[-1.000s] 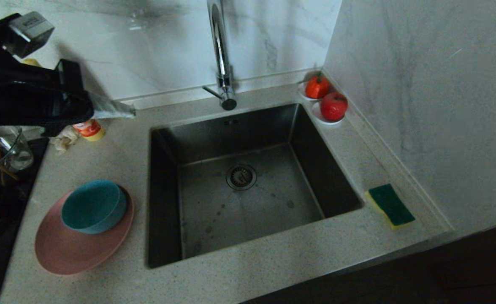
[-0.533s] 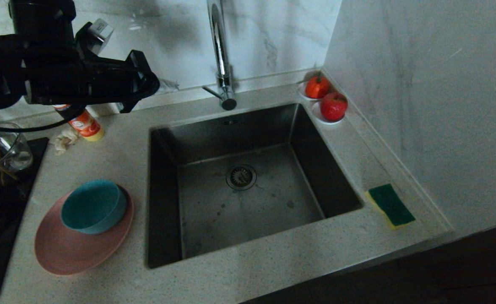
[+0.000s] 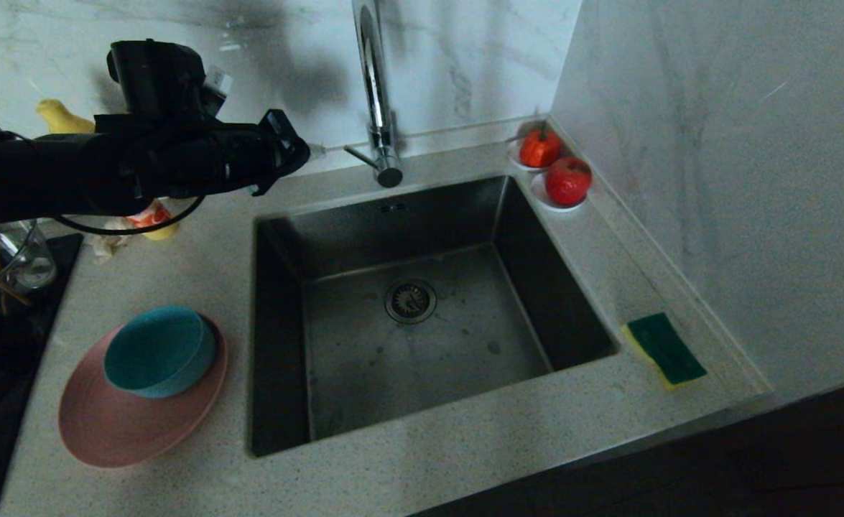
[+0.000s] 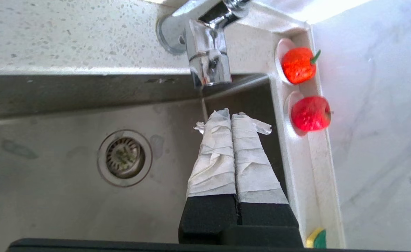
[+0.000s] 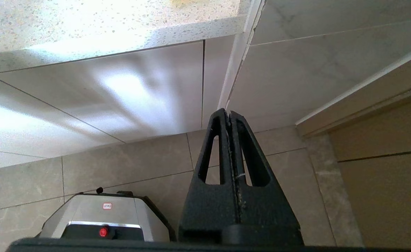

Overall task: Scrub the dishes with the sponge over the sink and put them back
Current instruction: Turn on the faucet

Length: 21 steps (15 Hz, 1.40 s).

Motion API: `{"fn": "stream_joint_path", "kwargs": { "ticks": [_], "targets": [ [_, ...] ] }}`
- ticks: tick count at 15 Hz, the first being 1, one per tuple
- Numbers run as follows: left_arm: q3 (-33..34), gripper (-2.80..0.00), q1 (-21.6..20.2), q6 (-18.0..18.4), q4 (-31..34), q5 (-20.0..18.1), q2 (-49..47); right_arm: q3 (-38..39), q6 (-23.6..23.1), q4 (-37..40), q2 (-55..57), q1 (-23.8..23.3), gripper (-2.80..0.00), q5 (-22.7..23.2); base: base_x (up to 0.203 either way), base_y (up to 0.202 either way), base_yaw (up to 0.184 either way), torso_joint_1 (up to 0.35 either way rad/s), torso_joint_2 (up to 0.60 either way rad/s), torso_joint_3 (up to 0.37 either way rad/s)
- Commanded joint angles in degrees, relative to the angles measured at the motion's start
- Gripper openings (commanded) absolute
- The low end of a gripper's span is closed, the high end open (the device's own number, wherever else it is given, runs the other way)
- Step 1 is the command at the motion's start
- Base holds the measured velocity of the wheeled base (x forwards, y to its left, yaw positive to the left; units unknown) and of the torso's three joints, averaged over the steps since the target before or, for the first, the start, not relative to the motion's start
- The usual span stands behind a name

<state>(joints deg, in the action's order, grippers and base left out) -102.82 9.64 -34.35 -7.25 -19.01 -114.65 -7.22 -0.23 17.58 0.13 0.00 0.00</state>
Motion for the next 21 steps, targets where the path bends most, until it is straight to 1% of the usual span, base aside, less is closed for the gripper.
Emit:
{"fn": "stream_joint_path", "kwargs": {
  "ticks": [1,3,4,5,8,9,13,16,21],
  "targets": [
    [-2.57,-2.8,0.1,-1.2,-0.15,0.11,-2.9,0.1,-0.04,0.09,0.04,0.0,-2.8,0.0,0.0,0.0,0.0,0.0,0.0,0.0],
    [-3.65,-2.8,0.11,-1.39,-1.86,2.46,-4.65,0.01,-0.04,0.09,0.04,0.0,-2.8,0.0,0.0,0.0,0.0,0.0,0.0,0.0],
    [-4.31,-2.8,0.11,-1.53,-4.45,3.88,-5.76,0.01,-0.04,0.09,0.04,0.0,-2.8,0.0,0.0,0.0,0.0,0.0,0.0,0.0],
    [-4.63,-2.8,0.11,-1.59,-5.85,4.37,-6.53,0.01,-0.04,0.09,0.04,0.0,-2.8,0.0,0.0,0.0,0.0,0.0,0.0,0.0],
    [-7.35,-2.8,0.35,-1.64,-6.19,4.33,-8.66,0.01,-0.04,0.09,0.04,0.0,-2.8,0.0,0.0,0.0,0.0,0.0,0.0,0.0],
    [-7.66,-2.8,1.03,-1.62,-6.53,4.39,-8.88,0.01,-0.04,0.09,0.04,0.0,-2.8,0.0,0.0,0.0,0.0,0.0,0.0,0.0],
    [-7.83,-2.8,1.75,-1.43,-12.36,4.58,-11.53,0.07,-0.04,0.09,0.04,0.0,-2.8,0.0,0.0,0.0,0.0,0.0,0.0,0.0],
    [-7.84,-2.8,1.96,-1.17,-13.75,4.59,-12.43,0.01,-0.04,0.09,0.04,0.0,-2.8,0.0,0.0,0.0,0.0,0.0,0.0,0.0],
    [-7.84,-2.8,1.87,1.74,-16.48,4.51,-13.14,0.01,-0.04,0.09,0.04,0.0,-2.8,0.0,0.0,0.0,0.0,0.0,0.0,0.0]
  ]
}}
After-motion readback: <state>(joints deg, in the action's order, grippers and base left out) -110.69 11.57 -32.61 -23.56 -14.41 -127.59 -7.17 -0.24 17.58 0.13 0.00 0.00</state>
